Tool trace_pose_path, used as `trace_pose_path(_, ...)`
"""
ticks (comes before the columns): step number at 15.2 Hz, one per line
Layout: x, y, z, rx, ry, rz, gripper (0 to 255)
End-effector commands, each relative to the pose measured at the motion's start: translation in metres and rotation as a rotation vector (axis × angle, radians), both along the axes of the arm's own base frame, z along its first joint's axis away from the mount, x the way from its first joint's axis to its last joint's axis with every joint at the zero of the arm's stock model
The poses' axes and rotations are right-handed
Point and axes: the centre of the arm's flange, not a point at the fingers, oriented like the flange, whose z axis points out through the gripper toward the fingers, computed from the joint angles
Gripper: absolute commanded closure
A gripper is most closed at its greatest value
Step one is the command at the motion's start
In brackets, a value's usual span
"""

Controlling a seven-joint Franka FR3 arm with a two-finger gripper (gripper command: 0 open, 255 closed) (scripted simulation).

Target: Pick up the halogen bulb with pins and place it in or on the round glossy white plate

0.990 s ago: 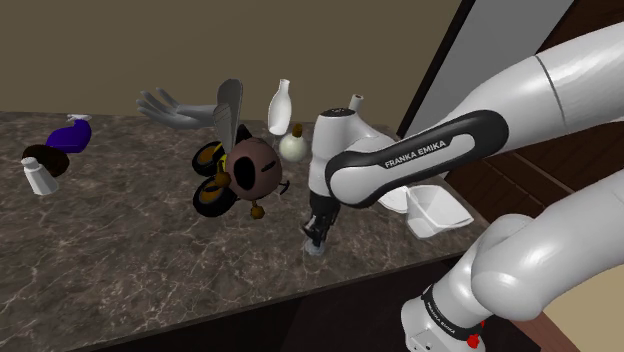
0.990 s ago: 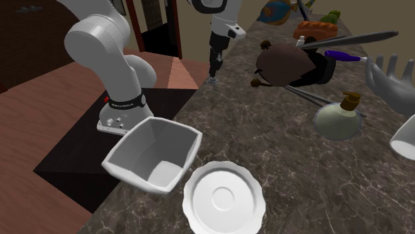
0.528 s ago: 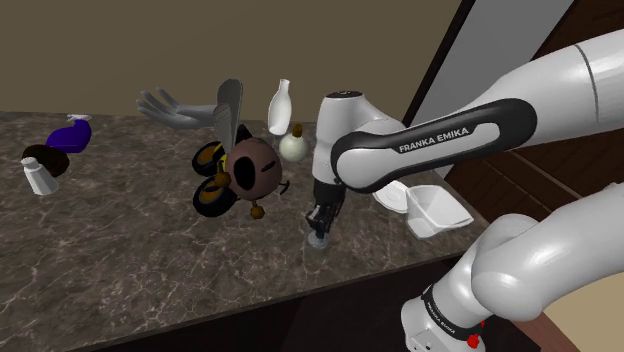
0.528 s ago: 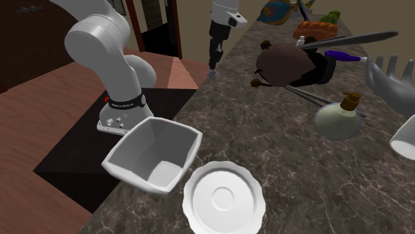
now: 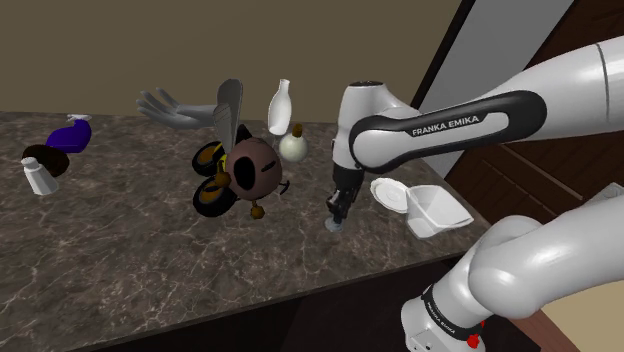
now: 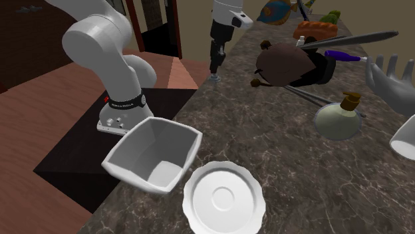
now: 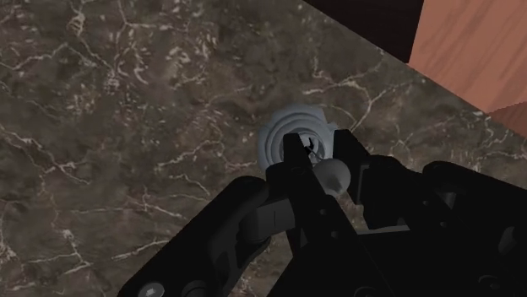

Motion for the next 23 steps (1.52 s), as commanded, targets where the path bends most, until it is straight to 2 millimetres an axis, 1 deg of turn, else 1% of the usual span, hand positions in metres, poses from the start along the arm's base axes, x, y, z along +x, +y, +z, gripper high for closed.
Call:
trace_pose_path(1, 0.002, -0.026, 0.003, 0.000, 0.000, 0.002, 255)
trace_pose_path(23, 0.025, -0.315, 0.017, 0.000, 0.000, 0.002, 255)
